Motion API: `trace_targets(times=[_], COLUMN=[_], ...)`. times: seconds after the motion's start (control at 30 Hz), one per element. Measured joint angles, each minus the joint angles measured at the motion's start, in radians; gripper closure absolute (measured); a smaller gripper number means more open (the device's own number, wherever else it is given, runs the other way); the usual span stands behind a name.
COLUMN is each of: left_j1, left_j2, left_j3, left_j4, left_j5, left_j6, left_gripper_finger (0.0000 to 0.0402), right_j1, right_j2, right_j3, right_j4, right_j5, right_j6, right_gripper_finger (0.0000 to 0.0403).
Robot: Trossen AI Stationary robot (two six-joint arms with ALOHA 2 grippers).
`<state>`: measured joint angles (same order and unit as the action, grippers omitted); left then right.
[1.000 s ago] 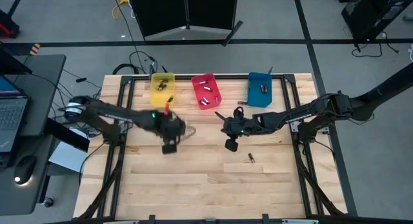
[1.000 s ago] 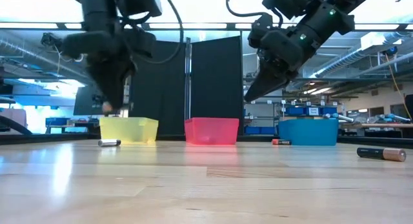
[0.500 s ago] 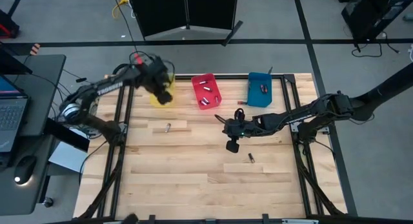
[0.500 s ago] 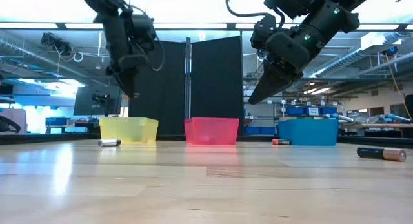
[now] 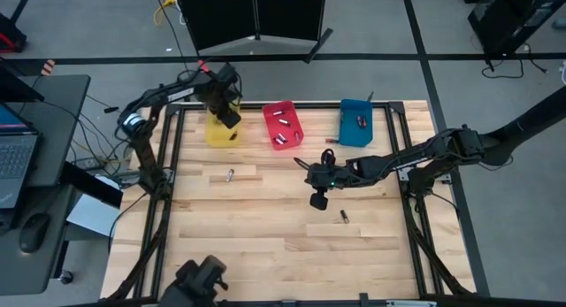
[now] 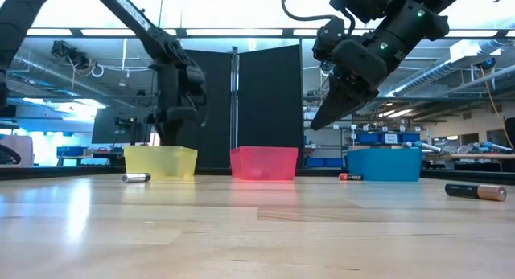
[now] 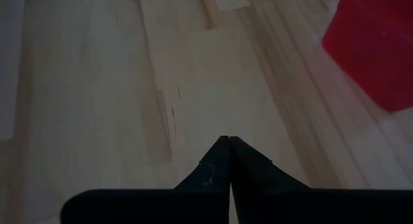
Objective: Sort batteries
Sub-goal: Put the left brown battery into the yellow bin
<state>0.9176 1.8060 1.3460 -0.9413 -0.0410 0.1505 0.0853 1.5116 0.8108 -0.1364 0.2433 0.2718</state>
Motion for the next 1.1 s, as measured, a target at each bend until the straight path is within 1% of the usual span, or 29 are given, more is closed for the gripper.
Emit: trace_targets(times=[0.17, 0.3, 0.57, 0.77, 0.87, 1.1], left_j1=[0.019, 0.02, 0.019, 0.019, 0.019, 0.019], left_j2=[0.069, 0.093, 0.098, 0.098, 0.098, 0.098], left_j3=[0.001, 0.0, 0.0, -0.002, -0.019, -0.059], left_j4=[0.009, 0.04, 0.06, 0.063, 0.073, 0.162], left_j5=[-0.002, -0.014, -0.014, -0.013, -0.013, -0.012], left_j6=[0.001, 0.003, 0.008, 0.029, 0.029, 0.033], left_gripper_finger=[0.0359, 0.0359, 0.0356, 0.033, 0.0323, 0.0321], right_j1=[0.0, 0.0, 0.0, 0.0, 0.0, 0.0], right_j2=[0.0, 0.0, 0.0, 0.0, 0.0, 0.0], right_j3=[0.0, 0.0, 0.0, 0.0, 0.0, 0.0], right_j4=[0.0, 0.0, 0.0, -0.001, -0.001, -0.001], right_j5=[-0.002, -0.002, -0.002, -0.002, -0.002, -0.002], right_j6=[0.012, 0.014, 0.022, 0.023, 0.023, 0.023], right_gripper_finger=[0.0391, 0.0391, 0.0391, 0.0391, 0.0391, 0.0391])
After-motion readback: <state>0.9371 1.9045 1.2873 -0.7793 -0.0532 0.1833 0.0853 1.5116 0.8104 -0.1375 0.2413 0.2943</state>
